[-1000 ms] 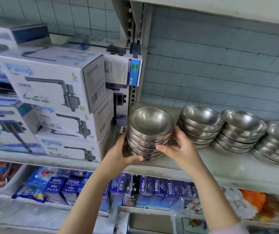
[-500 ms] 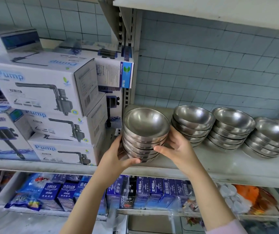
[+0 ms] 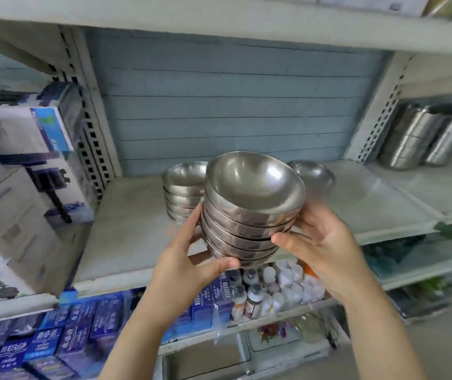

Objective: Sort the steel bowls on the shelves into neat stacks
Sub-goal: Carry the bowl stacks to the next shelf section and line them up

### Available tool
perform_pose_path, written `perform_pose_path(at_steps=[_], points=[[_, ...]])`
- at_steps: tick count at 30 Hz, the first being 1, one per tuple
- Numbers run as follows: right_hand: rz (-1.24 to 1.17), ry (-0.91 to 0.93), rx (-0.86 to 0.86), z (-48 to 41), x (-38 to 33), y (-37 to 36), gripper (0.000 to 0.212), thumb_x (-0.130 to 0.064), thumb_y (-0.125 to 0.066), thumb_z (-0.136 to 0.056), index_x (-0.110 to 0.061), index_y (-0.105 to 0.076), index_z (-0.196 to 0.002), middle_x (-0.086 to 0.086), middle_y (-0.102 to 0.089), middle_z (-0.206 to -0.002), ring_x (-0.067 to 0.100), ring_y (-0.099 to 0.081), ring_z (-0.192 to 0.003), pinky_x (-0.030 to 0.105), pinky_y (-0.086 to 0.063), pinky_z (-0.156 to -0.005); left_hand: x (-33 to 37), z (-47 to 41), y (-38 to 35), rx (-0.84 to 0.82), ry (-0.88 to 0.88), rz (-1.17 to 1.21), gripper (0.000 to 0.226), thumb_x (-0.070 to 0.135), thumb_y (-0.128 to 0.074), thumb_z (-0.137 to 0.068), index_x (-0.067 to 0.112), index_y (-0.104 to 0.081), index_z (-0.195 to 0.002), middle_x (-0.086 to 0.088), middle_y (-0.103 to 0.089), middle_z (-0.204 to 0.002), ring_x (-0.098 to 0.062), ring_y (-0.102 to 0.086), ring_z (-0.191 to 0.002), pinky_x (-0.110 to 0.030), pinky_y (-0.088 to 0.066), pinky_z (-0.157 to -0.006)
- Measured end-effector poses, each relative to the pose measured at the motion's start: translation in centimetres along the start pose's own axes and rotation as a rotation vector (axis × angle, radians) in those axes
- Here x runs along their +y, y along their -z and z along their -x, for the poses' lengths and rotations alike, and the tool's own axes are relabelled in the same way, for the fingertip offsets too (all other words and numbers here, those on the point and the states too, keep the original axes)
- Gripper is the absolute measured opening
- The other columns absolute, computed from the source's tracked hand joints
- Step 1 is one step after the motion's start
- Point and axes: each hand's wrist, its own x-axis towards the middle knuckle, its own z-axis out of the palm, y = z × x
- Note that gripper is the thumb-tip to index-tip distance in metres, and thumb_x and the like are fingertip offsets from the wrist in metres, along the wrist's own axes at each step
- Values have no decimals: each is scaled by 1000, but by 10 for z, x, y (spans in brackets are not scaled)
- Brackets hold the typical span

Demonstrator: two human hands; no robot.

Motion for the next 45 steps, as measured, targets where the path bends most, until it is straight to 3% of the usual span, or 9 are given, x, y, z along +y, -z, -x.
perform_pose_path(at_steps=[8,13,17,23,26,32,36,39,45], points=[[77,-5,229,79,0,186,73,-16,-81,-65,-25,-57,-134,-11,-71,-122,8,-65,-116,20,-52,-91,41,-5,-196,-281,-18,120,96,29,-88,-61,35,-39,-144,19,-62,-126,-3,-57,-118,-30,-53,-94],[122,-28,311,109,4,282,77,-16,-79,-68,-22,-53,-140,-7,-69,-127,12,-64,-119,32,-53,-98,66,-9,-298,-393,-39,161,93,32,-81,-58,36,-40,-142,25,-65,-116,4,-62,-106,-15,-52,-85],[127,-48,376,109,20,348,79,-18,-81,-65,-23,-53,-139,-9,-70,-126,11,-65,-119,30,-54,-97,74,-35,-365,-463,-29,149,94,33,-83,-61,37,-39,-144,17,-66,-121,-2,-62,-112,-31,-52,-97],[128,-46,433,68,49,454,93,-34,-88,-60,-25,-49,-144,-13,-67,-130,13,-64,-120,40,-49,-103,73,-104,-473,-492,-40,180,85,15,-84,-70,41,-41,-140,28,-63,-118,6,-59,-111,-11,-51,-81],[114,-53,453,36,61,510,109,-48,-94,-53,-25,-45,-147,-11,-62,-138,15,-61,-126,42,-47,-107,74,-149,-526,-505,-17,229,92,22,-86,-65,39,-39,-142,23,-61,-125,11,-57,-111,-16,-52,-86],[110,-55,444,-19,93,611,92,-12,-85,-67,-19,-43,-149,-7,-59,-142,11,-56,-131,38,-42,-113,80,-230,-620,-537,-53,227,93,28,-86,-63,38,-39,-143,26,-59,-125,5,-52,-121,-19,-52,-89],[140,-87,446,-52,114,674,83,-11,-81,-66,-15,-50,-143,-10,-65,-134,7,-60,-126,29,-46,-108,76,-273,-677,-531,-45,180,92,21,-88,-67,37,-39,-143,26,-59,-126,8,-52,-119,-17,-51,-88],[148,-85,397,-83,136,726,78,-13,-80,-66,-19,-53,-139,-18,-68,-127,1,-62,-120,17,-48,-99,66,-308,-725,-480,5,124,98,34,-91,-57,37,-40,-141,21,-61,-123,3,-57,-114,-22,-52,-94],[129,-87,234,-157,189,851,81,-6,-81,-64,-10,-52,-140,-13,-69,-127,6,-64,-119,17,-49,-97,53,-373,-831,-345,93,66,110,46,-92,-41,39,-36,-135,22,-58,-123,-3,-60,-113,-33,-50,-100]])
